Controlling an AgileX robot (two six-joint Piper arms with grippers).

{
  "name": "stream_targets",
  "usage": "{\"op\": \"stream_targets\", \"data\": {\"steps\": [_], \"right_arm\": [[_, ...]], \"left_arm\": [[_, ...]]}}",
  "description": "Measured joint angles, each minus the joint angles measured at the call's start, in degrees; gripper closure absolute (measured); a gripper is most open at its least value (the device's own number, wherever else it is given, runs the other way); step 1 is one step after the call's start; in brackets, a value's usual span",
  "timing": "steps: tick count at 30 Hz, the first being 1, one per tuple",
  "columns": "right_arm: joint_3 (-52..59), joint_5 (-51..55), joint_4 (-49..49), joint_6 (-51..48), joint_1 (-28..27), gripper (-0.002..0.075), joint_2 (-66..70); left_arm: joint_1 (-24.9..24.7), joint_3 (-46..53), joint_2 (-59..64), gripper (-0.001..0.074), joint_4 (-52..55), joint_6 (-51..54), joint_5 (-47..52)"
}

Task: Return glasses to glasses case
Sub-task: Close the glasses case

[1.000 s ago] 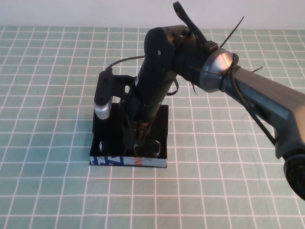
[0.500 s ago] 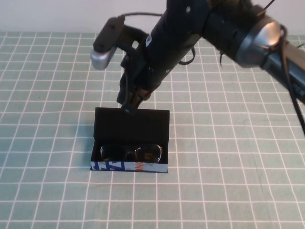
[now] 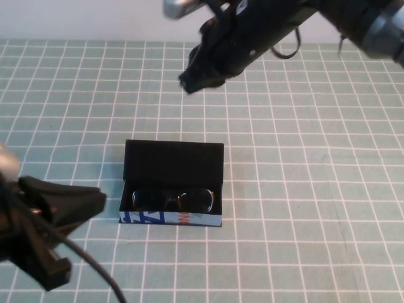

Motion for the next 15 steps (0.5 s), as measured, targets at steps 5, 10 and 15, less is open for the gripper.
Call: {"op": "stream_targets", "data": {"steps": [5,10,15], "right_arm": [[0.00,-5.33,4.51,4.97,-4.38,0.0737,0.10],[0.00,-5.57,6.14,5.29,-5.00,0.0737,2.89],[0.00,-5.06,8.71,4.62,-5.00,0.0737,6.85]], "left_arm": [[0.00,7.64,5.57,0.0733,-11.42,6.35,-8.98],[0.00,10.81,11.22,0.0734,-13.18,7.48,-12.87],[0.00,10.95,18.53,0.0733,-13.53,9.40,-13.39]]}}
